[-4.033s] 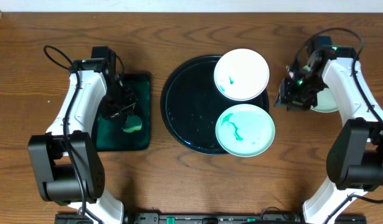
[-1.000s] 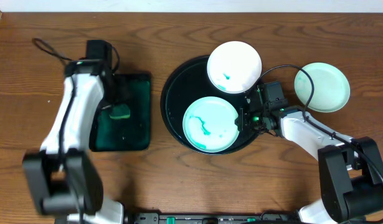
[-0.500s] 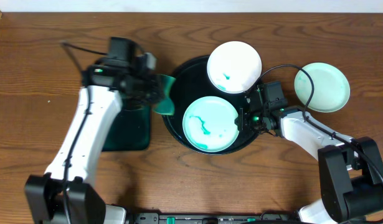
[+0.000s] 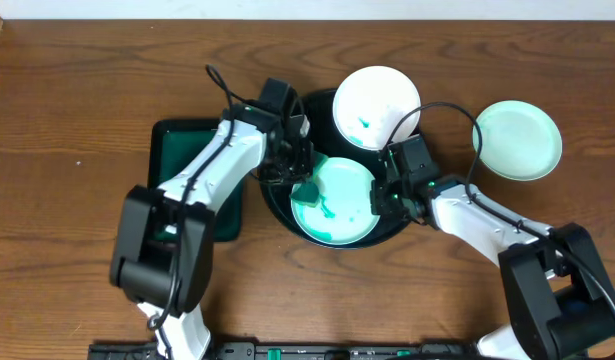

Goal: Clean dirty plates on tray and stack at the side

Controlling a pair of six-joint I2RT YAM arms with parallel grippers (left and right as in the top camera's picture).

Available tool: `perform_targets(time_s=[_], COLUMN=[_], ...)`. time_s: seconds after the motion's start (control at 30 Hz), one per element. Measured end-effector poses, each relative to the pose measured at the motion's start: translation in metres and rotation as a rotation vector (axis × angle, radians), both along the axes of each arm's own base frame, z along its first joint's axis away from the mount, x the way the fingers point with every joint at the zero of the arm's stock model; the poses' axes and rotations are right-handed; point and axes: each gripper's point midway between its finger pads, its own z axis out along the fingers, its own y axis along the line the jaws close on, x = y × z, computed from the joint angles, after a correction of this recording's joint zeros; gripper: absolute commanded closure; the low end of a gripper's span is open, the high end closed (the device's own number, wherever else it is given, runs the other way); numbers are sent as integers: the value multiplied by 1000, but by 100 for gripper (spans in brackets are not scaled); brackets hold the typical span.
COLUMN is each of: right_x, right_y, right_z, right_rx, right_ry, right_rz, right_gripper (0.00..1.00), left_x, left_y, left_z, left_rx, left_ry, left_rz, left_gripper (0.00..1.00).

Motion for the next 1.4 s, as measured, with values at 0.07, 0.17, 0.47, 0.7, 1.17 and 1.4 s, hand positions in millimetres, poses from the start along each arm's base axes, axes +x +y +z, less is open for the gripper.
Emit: perform_targets(time_s=[0.07, 0.17, 0.47, 0.7, 1.17, 1.4], right_x=[0, 0, 0, 0, -4, -10], right_y=[0, 0, 0, 0, 5, 19], right_z=[0, 0, 0, 0, 0, 2], right_rx=[-3, -3, -8, -9, 12, 51], right_ry=[-2, -2, -5, -5, 10, 22], right_rz=[-2, -2, -2, -2, 11, 42], right_gripper=[99, 99, 99, 99, 99, 99], left_x=[-1, 0, -4, -20, -32, -34], left_y=[2, 0, -19, -76, -76, -21], left_z=[-13, -24, -43, -42, -41, -45], left_rx=[27, 33, 72, -7, -79, 89], left_ry=[24, 44, 80, 33, 186, 242], left_rz=[10, 7, -23, -135, -68, -3], left_gripper=[93, 93, 93, 93, 93, 93])
